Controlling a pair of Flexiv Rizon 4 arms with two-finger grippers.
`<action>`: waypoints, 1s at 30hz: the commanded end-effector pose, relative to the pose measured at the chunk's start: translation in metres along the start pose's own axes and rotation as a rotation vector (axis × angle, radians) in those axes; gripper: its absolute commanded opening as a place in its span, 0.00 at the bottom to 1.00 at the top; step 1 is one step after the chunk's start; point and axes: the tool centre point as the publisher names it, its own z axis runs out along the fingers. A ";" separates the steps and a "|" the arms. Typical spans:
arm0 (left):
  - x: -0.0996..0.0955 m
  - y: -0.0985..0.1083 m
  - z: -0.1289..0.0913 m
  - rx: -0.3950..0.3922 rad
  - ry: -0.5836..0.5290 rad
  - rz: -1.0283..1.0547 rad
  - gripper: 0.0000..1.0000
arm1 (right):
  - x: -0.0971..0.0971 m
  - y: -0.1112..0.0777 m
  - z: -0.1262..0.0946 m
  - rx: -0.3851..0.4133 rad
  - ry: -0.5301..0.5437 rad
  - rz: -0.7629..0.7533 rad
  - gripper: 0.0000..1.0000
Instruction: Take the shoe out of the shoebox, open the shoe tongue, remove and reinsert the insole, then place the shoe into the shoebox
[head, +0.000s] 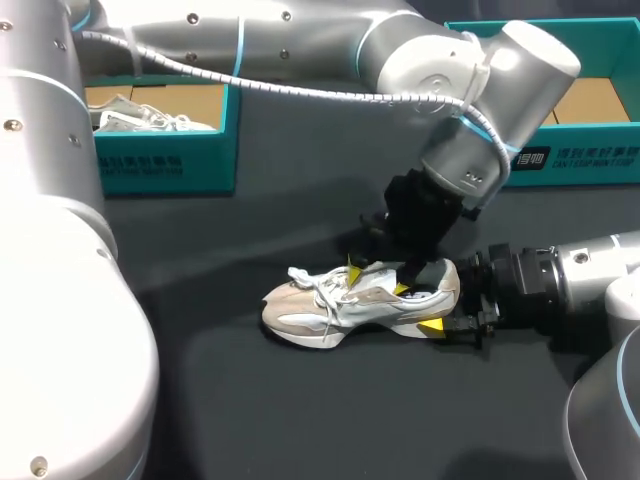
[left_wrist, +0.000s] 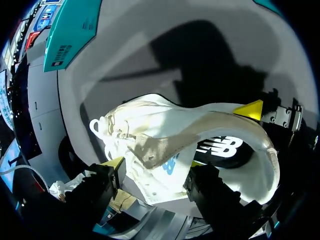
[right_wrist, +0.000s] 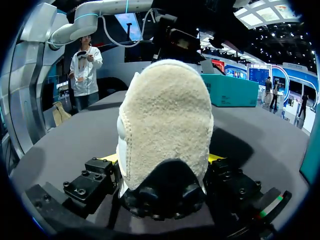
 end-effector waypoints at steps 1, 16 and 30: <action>0.008 -0.004 -0.005 -0.008 -0.029 0.010 0.49 | 0.000 -0.001 -0.002 0.004 -0.001 0.001 0.00; -0.010 0.006 -0.006 0.029 -0.005 0.037 0.00 | 0.000 -0.001 -0.002 0.004 -0.001 0.001 0.00; -0.066 0.008 -0.010 0.087 0.281 -0.017 0.00 | 0.000 -0.001 -0.002 0.004 -0.001 0.001 0.00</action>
